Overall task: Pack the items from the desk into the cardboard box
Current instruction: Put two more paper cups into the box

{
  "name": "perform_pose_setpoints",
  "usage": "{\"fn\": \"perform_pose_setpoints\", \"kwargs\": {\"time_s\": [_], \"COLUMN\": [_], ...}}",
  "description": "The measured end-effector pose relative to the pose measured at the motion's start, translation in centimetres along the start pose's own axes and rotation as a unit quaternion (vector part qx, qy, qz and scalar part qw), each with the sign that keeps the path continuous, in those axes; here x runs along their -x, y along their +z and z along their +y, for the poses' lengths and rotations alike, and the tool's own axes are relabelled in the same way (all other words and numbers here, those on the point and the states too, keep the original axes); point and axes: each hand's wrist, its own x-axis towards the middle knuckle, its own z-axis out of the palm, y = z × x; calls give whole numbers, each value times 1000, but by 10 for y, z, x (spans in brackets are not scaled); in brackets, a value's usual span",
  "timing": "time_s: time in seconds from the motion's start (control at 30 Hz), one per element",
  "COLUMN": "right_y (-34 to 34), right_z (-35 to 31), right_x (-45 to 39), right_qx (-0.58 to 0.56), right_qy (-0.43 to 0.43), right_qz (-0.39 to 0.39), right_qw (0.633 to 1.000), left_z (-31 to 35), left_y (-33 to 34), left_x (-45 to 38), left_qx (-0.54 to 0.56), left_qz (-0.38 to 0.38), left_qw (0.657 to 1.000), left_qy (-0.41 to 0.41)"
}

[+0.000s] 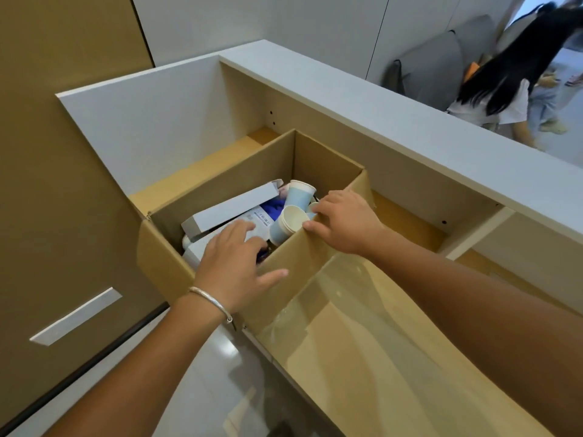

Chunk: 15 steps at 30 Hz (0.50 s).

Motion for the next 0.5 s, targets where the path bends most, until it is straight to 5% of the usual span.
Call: {"fn": "perform_pose_setpoints", "kwargs": {"time_s": [0.1,0.5], "right_y": [3,0], "right_z": [4,12], "right_x": [11,71], "right_qx": [12,18], "right_qy": [-5,17], "right_qz": [-20,-18], "right_qw": [1000,1000], "left_z": [8,43], "left_y": [5,9], "left_x": [6,38], "left_qx": [-42,-66], "left_qz": [-57,-65], "left_qw": [997,995], "left_qy": [0,21]}}
